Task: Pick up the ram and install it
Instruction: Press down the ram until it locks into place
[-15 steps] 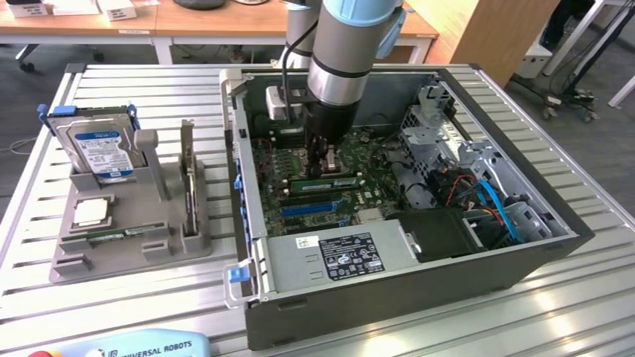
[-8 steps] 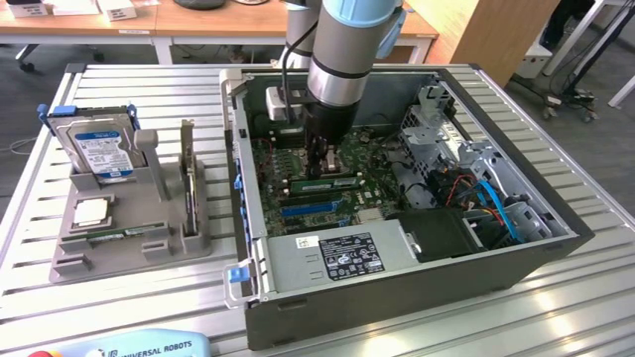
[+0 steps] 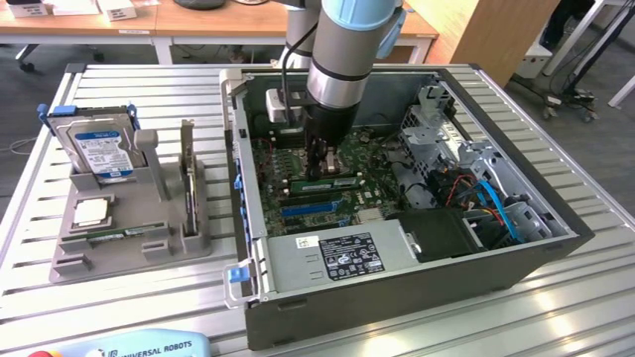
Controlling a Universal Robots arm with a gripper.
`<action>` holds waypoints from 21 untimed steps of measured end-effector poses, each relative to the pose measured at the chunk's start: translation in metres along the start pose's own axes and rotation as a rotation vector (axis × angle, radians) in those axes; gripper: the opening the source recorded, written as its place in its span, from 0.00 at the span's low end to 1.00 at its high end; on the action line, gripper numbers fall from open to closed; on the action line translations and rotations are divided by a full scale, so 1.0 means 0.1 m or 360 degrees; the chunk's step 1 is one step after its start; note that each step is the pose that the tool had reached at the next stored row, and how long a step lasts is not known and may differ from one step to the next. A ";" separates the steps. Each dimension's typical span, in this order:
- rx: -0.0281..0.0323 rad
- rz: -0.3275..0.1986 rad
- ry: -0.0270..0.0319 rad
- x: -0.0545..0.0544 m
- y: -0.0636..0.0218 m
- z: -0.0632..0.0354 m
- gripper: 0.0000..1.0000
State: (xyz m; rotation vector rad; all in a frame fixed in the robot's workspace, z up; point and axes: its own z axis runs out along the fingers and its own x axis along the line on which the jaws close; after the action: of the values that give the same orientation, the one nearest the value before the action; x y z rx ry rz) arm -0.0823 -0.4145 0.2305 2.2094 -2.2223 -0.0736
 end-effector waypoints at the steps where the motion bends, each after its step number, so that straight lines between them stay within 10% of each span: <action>1: 0.00000 0.0000 0.00001 0.00 0.000 0.006 0.10; 21: -0.00002 0.0000 0.00000 0.00 -0.002 0.054 0.10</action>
State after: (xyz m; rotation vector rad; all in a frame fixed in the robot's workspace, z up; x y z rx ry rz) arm -0.0823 -0.4146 0.2250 2.2093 -2.2223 -0.0738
